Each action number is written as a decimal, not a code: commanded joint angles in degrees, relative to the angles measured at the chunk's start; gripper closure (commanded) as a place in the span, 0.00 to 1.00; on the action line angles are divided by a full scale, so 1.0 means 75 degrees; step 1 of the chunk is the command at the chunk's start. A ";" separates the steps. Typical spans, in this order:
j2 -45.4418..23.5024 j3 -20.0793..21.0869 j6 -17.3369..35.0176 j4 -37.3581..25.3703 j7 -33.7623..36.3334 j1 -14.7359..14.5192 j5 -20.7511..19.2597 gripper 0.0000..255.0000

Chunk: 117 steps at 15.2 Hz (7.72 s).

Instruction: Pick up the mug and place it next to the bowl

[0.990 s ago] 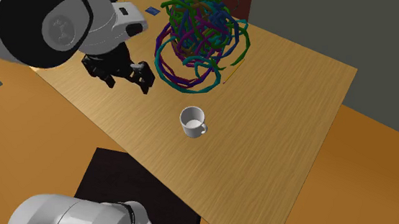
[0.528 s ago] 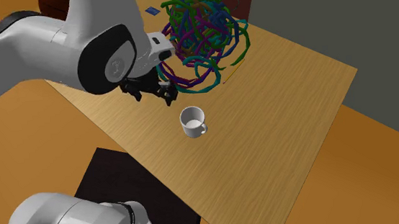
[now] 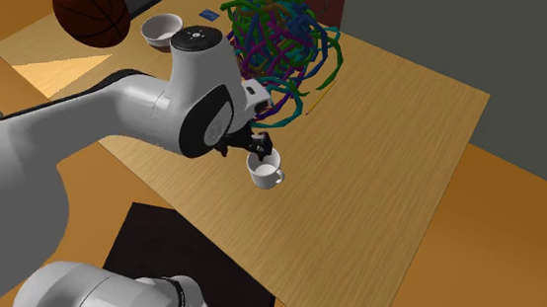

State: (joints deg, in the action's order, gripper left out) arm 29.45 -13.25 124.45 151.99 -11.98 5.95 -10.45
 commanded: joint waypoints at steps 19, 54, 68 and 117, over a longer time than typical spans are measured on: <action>-0.0831 -0.0212 0.1283 0.0430 -0.0069 0.0054 -0.0142 1.00; 0.0458 0.0151 -0.2020 -0.1591 -0.0193 -0.0007 0.0104 1.00; -0.0832 0.1259 -0.2326 -0.3063 0.1181 -0.0710 0.0781 1.00; -0.8045 0.3053 -0.2369 -1.0057 0.4915 -0.2714 0.0270 1.00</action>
State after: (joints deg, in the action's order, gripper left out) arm -30.75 9.67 105.91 75.96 24.86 -14.46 -8.38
